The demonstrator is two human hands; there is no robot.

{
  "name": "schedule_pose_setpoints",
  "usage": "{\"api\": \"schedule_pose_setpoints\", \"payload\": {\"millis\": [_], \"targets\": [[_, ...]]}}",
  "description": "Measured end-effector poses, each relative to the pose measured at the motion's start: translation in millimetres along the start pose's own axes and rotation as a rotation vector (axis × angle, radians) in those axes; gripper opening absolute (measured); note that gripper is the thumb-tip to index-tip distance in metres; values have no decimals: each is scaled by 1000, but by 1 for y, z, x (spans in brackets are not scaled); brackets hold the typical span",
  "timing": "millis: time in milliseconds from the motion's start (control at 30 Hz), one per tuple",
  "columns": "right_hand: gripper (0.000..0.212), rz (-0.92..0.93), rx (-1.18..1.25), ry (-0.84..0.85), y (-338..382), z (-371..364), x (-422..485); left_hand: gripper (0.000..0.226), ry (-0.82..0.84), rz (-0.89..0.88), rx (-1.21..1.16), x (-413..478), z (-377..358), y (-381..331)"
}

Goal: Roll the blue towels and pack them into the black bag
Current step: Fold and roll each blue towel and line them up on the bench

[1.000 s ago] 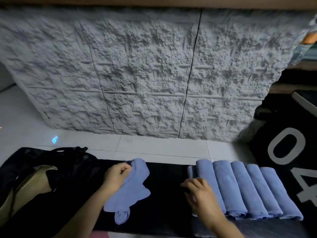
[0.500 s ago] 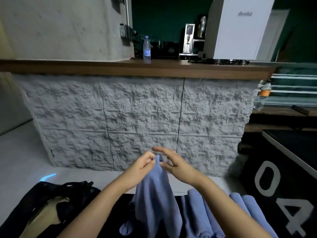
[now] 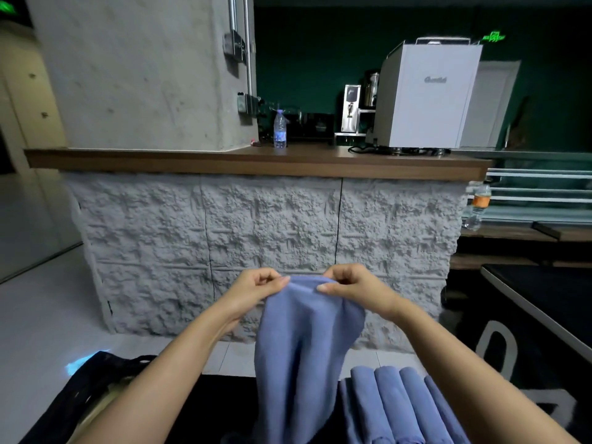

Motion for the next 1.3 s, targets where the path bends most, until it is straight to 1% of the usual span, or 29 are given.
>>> {"api": "schedule_pose_setpoints", "payload": {"millis": [100,200,267,333,400,500,533,567,633,700,733,800,900,967,1067,1133,1200,1233,1300], "targets": [[15,-11,8,-65,-1,21,-19,16,-98,2,-34,-3,17,-2],[20,31,142,-105,4,35,-32,18,-160,-9,-7,-2,23,-1],[29,58,180,-66,12,33,-37,16,-187,-17,33,0,17,-3],[20,74,173,-18,23,22,-38,14,-189,-40,62,4,4,-8],[20,87,76,-42,32,7,-31,13,-126,-81,89,8,-15,-18],[23,154,-234,-241,33,-2,-16,23,8,-136,212,13,-36,-26],[26,170,-285,-289,32,-1,-13,25,35,-142,242,14,-39,-26],[26,179,-293,-308,31,-1,-12,25,50,-145,253,13,-40,-27],[23,185,-317,-285,30,-4,-11,23,57,-142,243,13,-39,-27],[22,187,-459,-259,30,-7,-8,16,40,-113,183,10,-39,-27],[18,196,-515,-267,30,-7,-7,13,24,-88,135,8,-39,-26],[4,202,-504,-331,32,-2,-5,10,-1,-36,48,4,-38,-20],[10,143,-393,-500,33,18,-11,14,-10,40,19,-8,-29,-1],[6,70,-335,-578,27,39,-16,14,-28,86,-6,-17,-17,12],[4,-16,-408,-655,10,68,-25,17,-82,128,-45,-25,7,22],[6,-40,-403,-586,3,74,-30,12,-150,115,-4,-22,18,20],[8,-14,-317,-426,8,63,-32,8,-226,66,37,-16,17,11],[7,16,-310,-338,13,53,-31,10,-239,38,70,-12,11,5],[8,92,-377,-215,22,32,-25,14,-195,-24,119,-3,-7,-7]]}}
Point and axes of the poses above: each hand's wrist, its own x-axis towards the middle knuckle, its own z-axis out of the back of the hand, y = z × x, the point moved 3 cm from there along x, towards the middle knuckle, and after that the axes turned 5 degrees about -z, right-handed, at the moved point
